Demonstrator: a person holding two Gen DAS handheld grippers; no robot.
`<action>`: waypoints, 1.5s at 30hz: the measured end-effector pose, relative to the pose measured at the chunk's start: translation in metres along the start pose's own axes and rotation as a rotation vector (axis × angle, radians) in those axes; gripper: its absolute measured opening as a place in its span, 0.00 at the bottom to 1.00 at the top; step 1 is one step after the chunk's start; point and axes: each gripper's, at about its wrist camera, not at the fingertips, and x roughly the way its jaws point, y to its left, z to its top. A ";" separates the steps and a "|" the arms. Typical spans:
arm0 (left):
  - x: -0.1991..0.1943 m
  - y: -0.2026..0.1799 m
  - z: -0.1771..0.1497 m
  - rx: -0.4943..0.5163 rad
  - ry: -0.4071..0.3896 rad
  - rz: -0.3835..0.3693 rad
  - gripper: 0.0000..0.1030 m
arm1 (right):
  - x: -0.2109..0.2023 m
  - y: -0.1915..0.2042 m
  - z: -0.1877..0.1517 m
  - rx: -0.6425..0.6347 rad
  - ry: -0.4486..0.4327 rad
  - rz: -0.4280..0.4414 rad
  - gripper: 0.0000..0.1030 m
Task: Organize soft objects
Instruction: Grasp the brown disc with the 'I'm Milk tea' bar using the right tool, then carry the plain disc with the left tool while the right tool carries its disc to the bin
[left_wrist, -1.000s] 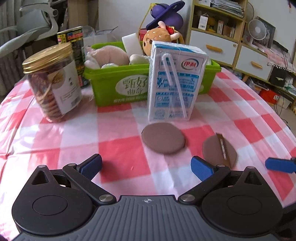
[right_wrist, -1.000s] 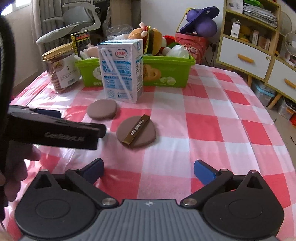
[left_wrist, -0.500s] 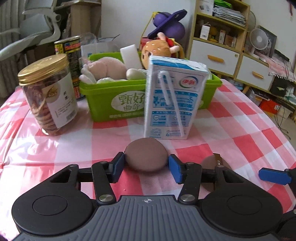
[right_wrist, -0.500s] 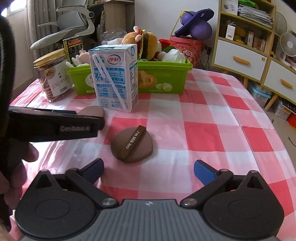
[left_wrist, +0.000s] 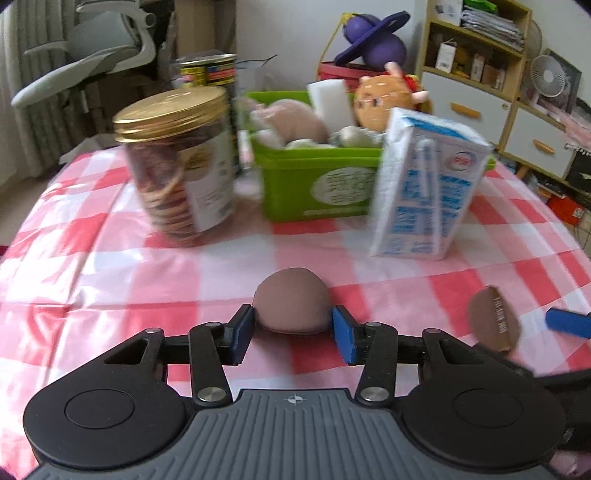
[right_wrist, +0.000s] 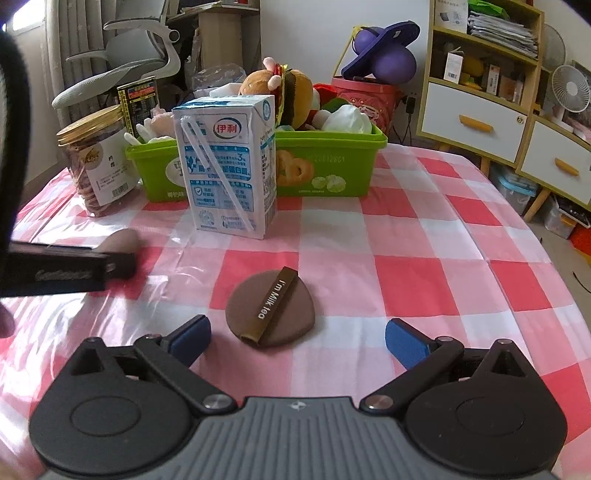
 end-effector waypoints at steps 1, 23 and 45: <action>-0.001 0.004 -0.001 -0.001 0.002 0.005 0.46 | 0.000 0.001 0.001 0.002 -0.001 -0.001 0.76; -0.012 0.047 -0.004 -0.096 0.032 0.020 0.45 | -0.002 0.020 0.014 -0.009 0.004 0.038 0.24; -0.040 0.055 0.013 -0.196 -0.021 -0.101 0.42 | -0.022 -0.019 0.034 0.334 0.043 0.247 0.23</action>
